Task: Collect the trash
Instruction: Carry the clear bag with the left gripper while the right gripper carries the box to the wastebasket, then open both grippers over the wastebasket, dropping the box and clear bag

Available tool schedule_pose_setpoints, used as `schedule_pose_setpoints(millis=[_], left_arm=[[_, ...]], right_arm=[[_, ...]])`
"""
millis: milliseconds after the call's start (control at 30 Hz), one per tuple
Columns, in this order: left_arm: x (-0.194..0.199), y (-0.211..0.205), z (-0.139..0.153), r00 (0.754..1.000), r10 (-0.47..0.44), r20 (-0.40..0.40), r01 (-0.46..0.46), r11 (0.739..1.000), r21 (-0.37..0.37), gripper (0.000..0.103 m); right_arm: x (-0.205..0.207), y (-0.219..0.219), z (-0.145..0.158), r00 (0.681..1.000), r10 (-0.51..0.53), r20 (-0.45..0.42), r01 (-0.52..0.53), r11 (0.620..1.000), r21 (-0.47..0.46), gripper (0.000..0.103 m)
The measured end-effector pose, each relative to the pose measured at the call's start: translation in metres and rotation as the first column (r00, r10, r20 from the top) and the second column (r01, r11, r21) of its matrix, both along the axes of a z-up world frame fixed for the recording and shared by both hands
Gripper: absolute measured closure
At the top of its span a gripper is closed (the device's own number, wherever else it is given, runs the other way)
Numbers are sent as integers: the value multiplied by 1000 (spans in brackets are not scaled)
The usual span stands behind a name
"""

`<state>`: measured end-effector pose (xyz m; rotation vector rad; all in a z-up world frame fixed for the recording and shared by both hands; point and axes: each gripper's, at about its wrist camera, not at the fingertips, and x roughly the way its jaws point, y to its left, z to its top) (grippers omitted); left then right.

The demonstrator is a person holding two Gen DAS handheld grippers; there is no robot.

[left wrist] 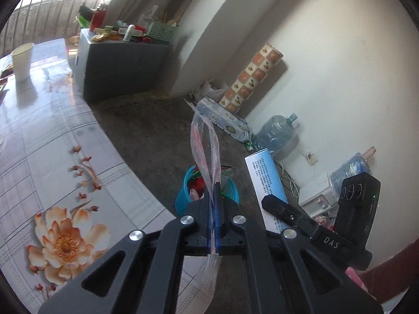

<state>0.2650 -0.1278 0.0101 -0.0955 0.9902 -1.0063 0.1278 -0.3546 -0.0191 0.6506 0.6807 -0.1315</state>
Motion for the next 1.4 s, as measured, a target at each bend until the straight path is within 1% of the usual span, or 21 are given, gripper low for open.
schedule_pose_setpoints(millis=[100, 167, 200, 233, 300, 367, 467, 567, 600, 667, 733, 767, 800, 833, 867, 933, 1000, 1167, 1233, 1300, 1400], left_arm=[[-2, -66, -10, 995, -94, 16, 93, 991, 98, 102], [-2, -107, -22, 990, -141, 25, 135, 976, 168, 102], [-1, -127, -31, 984, -175, 15, 169, 966, 198, 102], [-1, -145, -40, 978, -206, 4, 200, 953, 229, 101], [1, -180, -60, 970, -242, 7, 228, 924, 308, 101], [3, -213, -82, 959, -283, -8, 266, 890, 371, 101], [10, -253, -119, 948, -314, -44, 300, 840, 453, 101], [15, -291, -157, 944, -323, -74, 313, 794, 521, 101], [18, -302, -169, 943, -324, -80, 314, 779, 543, 101], [21, -319, -190, 944, -321, -82, 308, 758, 574, 101], [22, -336, -207, 945, -318, -80, 304, 757, 579, 99], [22, -344, -214, 944, -319, -89, 310, 754, 579, 89], [24, -350, -221, 946, -309, -102, 309, 754, 580, 73], [26, -352, -223, 950, -292, -111, 302, 767, 566, 68], [28, -353, -225, 953, -276, -121, 297, 786, 543, 66], [31, -351, -226, 954, -257, -154, 300, 808, 507, 63], [32, -349, -223, 951, -254, -178, 309, 817, 487, 60], [33, -341, -204, 956, -255, -143, 292, 847, 443, 60], [34, -333, -190, 959, -249, -134, 283, 862, 421, 60], [31, -320, -171, 960, -252, -123, 280, 879, 387, 60], [24, -291, -134, 960, -271, -74, 280, 896, 344, 60]], right_arm=[[-21, -48, -20, 991, -125, -40, 127, 991, 43, 36], [-35, -73, -40, 978, -194, -75, 199, 978, 69, 36], [-38, -84, -52, 970, -222, -96, 230, 970, 83, 36], [-41, -94, -63, 962, -244, -120, 257, 961, 100, 36], [-45, -114, -86, 947, -279, -158, 300, 944, 135, 36], [-42, -131, -111, 931, -301, -206, 337, 927, 166, 36], [-42, -153, -145, 920, -310, -240, 368, 894, 254, 36], [-31, -173, -174, 907, -319, -274, 398, 862, 314, 36], [-26, -178, -181, 904, -323, -280, 405, 856, 321, 36], [-15, -190, -195, 893, -332, -306, 423, 852, 310, 36], [0, -203, -210, 886, -336, -319, 431, 850, 303, 35], [6, -209, -218, 885, -335, -322, 431, 852, 297, 34], [8, -215, -228, 874, -346, -341, 447, 847, 289, 30], [13, -220, -239, 867, -346, -359, 456, 840, 293, 29], [16, -223, -247, 867, -339, -365, 455, 836, 305, 29], [16, -226, -257, 852, -348, -391, 476, 826, 302, 29], [13, -226, -257, 857, -351, -376, 474, 824, 310, 29], [3, -227, -245, 854, -383, -352, 489, 822, 291, 29], [1, -231, -242, 852, -394, -345, 495, 821, 284, 29], [-6, -230, -231, 849, -408, -335, 501, 822, 270, 29], [-18, -221, -203, 858, -424, -291, 492, 840, 228, 29]])
